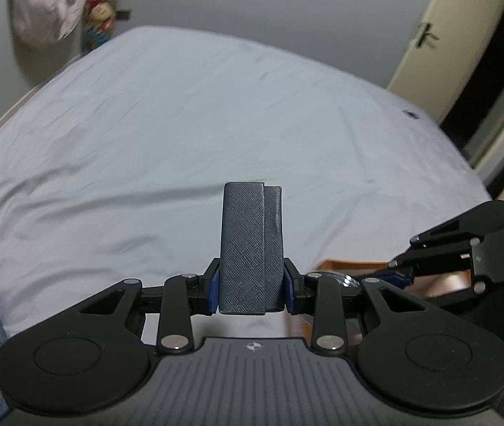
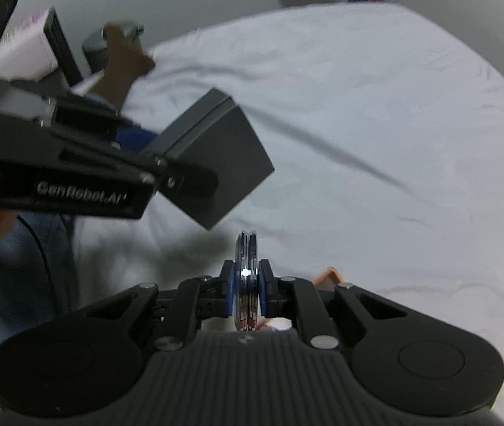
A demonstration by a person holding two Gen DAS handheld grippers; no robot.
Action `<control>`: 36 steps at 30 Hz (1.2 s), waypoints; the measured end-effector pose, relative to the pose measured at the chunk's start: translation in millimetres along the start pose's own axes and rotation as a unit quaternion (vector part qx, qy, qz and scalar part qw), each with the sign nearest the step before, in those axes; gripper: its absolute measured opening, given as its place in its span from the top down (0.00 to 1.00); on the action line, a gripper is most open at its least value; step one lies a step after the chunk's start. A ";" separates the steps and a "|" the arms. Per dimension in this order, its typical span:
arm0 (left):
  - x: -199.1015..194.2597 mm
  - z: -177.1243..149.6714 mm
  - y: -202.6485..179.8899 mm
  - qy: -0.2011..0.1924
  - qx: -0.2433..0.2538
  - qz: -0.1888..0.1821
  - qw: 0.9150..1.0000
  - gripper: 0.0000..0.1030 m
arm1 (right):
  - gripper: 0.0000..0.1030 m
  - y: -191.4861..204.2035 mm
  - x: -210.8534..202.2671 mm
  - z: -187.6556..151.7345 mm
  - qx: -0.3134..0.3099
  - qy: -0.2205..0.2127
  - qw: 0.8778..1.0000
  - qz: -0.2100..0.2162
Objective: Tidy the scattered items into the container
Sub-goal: 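Carry the dark grey box and pink compact over the orange-rimmed box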
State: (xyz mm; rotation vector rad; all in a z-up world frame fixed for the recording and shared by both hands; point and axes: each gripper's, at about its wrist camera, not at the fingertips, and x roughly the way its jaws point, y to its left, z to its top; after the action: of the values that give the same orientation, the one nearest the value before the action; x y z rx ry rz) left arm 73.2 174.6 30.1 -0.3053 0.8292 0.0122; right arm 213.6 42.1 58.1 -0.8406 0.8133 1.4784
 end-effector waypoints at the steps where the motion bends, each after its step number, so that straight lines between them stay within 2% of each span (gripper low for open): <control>1: -4.2 0.5 -6.0 -0.003 0.004 -0.007 1.000 0.63 | 0.86 -2.9 -12.7 -4.0 0.008 -0.011 1.000 -0.002; 8: -21.0 3.3 -57.9 -0.015 0.038 -0.071 0.997 0.63 | 0.86 -24.8 -73.4 -41.9 0.065 -0.062 0.995 -0.035; 15: 4.2 -3.2 -106.9 0.012 0.059 -0.127 0.990 0.63 | 0.86 -55.4 -97.1 -93.5 0.153 -0.078 0.983 -0.059; 21: 49.5 -14.5 -128.0 0.057 0.039 -0.142 0.987 0.63 | 0.86 -82.6 -99.8 -144.1 0.257 -0.092 0.960 -0.055; 23: 59.2 -20.5 -132.2 0.068 0.031 -0.139 0.987 0.63 | 0.86 -86.7 -88.6 -165.4 0.306 -0.096 0.946 -0.046; 24: 64.7 -22.5 -132.5 0.075 0.026 -0.136 0.988 0.63 | 0.86 -86.7 -88.6 -165.4 0.306 -0.096 0.946 -0.046; 28: 78.3 -29.3 -126.1 0.095 0.008 -0.126 0.987 0.63 | 0.86 -90.7 -70.4 -184.6 0.353 -0.096 0.931 -0.019; 31: 76.3 -34.2 -123.9 0.097 0.003 -0.118 0.988 0.63 | 0.86 -86.0 -50.7 -190.2 0.367 -0.091 0.926 -0.014; 36: 82.8 -36.8 -126.5 0.106 0.000 -0.115 0.988 0.63 | 0.86 -86.5 -39.6 -192.1 0.348 -0.089 0.932 -0.056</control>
State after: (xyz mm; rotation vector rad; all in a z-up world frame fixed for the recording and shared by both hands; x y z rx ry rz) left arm 119.1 34.7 -20.3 -0.4064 1.0001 -0.2399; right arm 311.0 -138.3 -4.5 -0.2079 1.0392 1.0287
